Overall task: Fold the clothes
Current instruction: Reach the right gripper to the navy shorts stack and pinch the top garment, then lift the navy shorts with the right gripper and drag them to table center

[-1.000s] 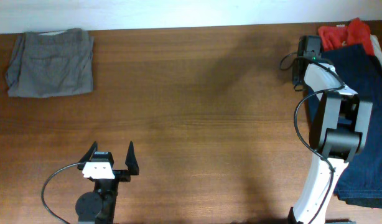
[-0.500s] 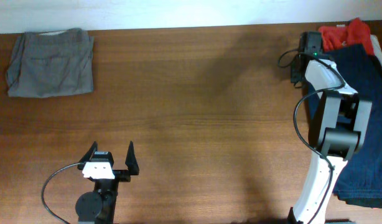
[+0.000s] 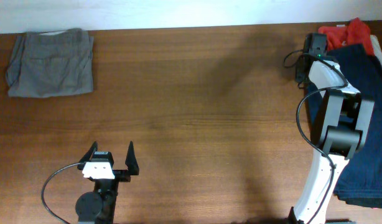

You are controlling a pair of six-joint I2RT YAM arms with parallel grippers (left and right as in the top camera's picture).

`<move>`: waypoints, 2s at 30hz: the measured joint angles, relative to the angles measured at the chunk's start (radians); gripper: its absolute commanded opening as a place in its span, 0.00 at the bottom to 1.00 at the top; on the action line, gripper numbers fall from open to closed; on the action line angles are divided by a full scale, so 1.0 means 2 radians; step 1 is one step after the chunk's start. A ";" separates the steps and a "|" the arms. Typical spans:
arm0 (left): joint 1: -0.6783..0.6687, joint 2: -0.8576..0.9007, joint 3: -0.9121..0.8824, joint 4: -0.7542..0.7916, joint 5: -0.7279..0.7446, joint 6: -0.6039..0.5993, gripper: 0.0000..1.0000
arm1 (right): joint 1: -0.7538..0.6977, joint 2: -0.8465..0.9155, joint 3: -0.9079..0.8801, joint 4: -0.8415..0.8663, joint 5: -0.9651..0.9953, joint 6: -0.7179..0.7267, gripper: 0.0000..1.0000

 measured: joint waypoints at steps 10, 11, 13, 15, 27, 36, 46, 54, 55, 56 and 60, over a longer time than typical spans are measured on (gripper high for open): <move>0.000 0.000 0.000 0.000 0.000 0.000 0.99 | -0.005 -0.064 0.067 -0.103 0.007 0.055 0.04; 0.000 0.000 0.000 0.000 0.000 0.000 0.99 | -0.007 -0.084 0.068 -0.104 0.010 0.060 0.04; 0.000 0.000 0.000 0.000 0.000 0.000 0.99 | -0.012 -0.119 0.069 -0.108 0.014 0.068 0.04; 0.000 0.000 0.000 0.000 0.000 0.000 0.99 | -0.014 -0.145 0.070 -0.113 0.016 0.071 0.04; 0.000 0.000 0.000 0.000 0.000 0.000 0.99 | 0.146 -0.231 0.072 -0.126 -0.131 0.060 0.04; 0.000 0.000 0.000 0.000 0.000 0.000 0.99 | 0.417 -0.231 0.072 -0.150 -0.215 0.088 0.04; 0.000 0.000 0.000 0.000 0.000 0.000 0.99 | 0.461 -0.226 0.072 -0.101 -0.217 0.147 0.82; 0.000 0.000 0.000 0.000 0.000 0.000 0.99 | 0.389 -0.229 0.075 -0.205 -0.174 0.152 0.99; 0.000 0.000 0.000 0.000 0.000 0.000 0.99 | 0.354 -0.230 0.076 -0.247 -0.162 0.152 0.98; 0.000 0.000 0.000 0.000 0.000 0.000 0.99 | 0.331 -0.231 0.076 -0.270 -0.158 0.153 0.98; 0.000 0.000 0.000 0.000 0.000 0.000 0.99 | 0.237 -0.231 0.076 -0.353 -0.163 0.153 0.98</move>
